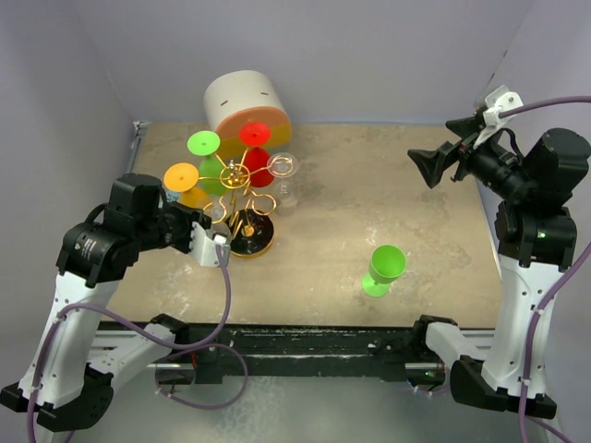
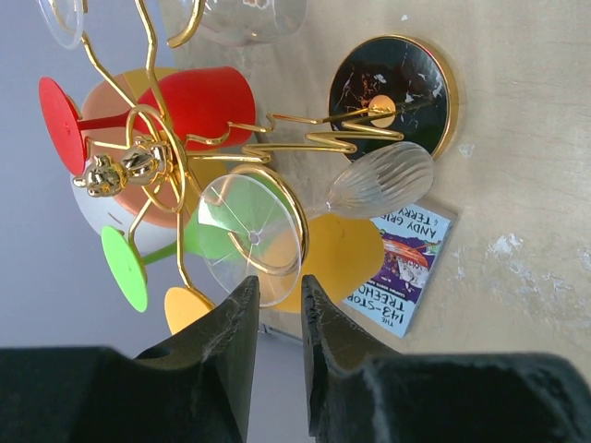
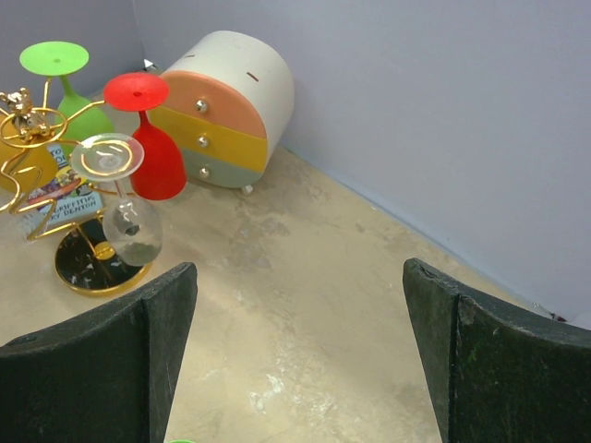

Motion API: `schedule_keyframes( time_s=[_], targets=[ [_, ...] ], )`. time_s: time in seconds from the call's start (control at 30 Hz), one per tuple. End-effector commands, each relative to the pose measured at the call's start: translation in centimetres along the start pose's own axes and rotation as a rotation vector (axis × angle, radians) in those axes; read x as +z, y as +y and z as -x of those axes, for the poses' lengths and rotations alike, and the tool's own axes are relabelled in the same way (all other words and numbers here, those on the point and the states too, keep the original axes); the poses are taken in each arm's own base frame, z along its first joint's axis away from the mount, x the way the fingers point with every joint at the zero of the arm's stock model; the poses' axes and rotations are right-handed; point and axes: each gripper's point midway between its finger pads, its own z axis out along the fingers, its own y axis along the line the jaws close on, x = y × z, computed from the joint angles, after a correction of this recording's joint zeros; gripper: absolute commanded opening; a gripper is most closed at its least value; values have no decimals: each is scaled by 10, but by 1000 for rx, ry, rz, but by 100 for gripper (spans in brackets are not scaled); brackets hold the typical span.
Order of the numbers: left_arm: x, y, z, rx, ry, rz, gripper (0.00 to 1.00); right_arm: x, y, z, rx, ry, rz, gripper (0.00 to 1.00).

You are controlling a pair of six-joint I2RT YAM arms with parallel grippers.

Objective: Place the wine glass upside down on the wine glass rack

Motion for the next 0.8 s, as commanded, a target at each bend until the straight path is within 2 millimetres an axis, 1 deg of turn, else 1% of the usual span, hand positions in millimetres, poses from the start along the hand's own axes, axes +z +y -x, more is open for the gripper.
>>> schedule_keyframes(
  time_s=[0.0,0.1,0.2,0.33,0.43,0.5,0.6,0.67,0.73,0.77],
  targets=[
    [-3,-4,3,28,-12,-8,30,-4,-7,9,-52,-14,-38,95],
    [-7,-5,3,27,-4,-7,34,-6,-6,5,-56,7,-38,95],
    [-15,-9,6,9,-7,-18,42,-9,0,-2,-59,39,-14,95],
    [-31,-6,19,-44,-45,6,47,-14,14,-22,-46,104,52,94],
    [-45,0,33,-82,-96,44,51,-18,28,-45,-45,179,133,94],
    [-53,7,42,-138,-136,76,57,-21,37,-62,-46,234,193,92],
    [-63,21,55,-251,-199,147,72,-28,50,-90,-35,312,264,91],
    [-68,35,61,-319,-233,207,82,-30,54,-111,-30,352,286,91],
    [-71,51,62,-422,-257,278,91,-32,56,-134,-28,401,302,90],
    [-70,60,61,-469,-263,310,94,-33,58,-144,-33,425,311,90]
  ],
)
